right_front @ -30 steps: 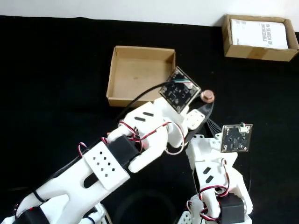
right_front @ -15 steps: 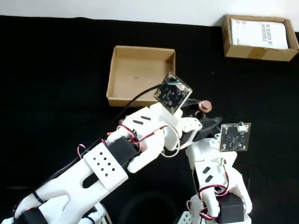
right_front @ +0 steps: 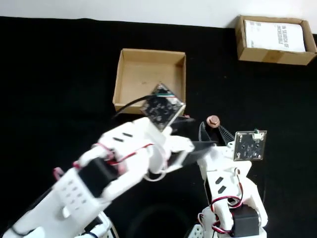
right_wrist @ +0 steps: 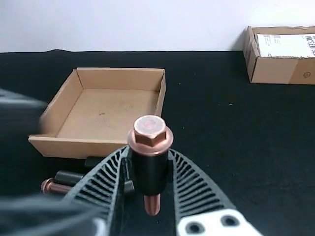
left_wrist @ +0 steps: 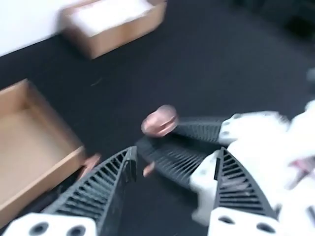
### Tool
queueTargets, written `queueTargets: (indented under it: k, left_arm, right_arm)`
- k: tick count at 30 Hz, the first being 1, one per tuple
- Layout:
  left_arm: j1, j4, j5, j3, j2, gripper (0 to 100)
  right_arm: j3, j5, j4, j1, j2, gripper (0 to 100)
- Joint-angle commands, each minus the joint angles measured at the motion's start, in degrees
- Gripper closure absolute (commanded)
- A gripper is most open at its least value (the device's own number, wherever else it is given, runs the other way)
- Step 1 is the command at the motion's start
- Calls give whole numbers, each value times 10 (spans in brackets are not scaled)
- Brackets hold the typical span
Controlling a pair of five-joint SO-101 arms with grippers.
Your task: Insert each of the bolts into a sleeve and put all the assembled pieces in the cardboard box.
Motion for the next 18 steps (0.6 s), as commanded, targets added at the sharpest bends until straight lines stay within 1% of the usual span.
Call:
queueTargets:
  k: [1,4,6,8,12,18]
  left_arm:
    - [-73,42,1,-17,-73,782]
    - [-160,62,1,-16,-129,909]
    - [-215,70,1,-13,-163,1000]
    - [-263,71,1,10,-200,967]
    - [-336,69,1,81,-293,989]
    - [-423,68,0,272,-466,992]
  right_arm:
    - [-34,-16,-15,4,4,991]
    - [-73,-57,-38,20,9,991]
    - [-100,-59,-45,22,39,991]
    - [-143,-62,-45,22,93,991]
    - [-259,-85,-45,22,233,991]
    - [-440,-77,-45,19,464,991]
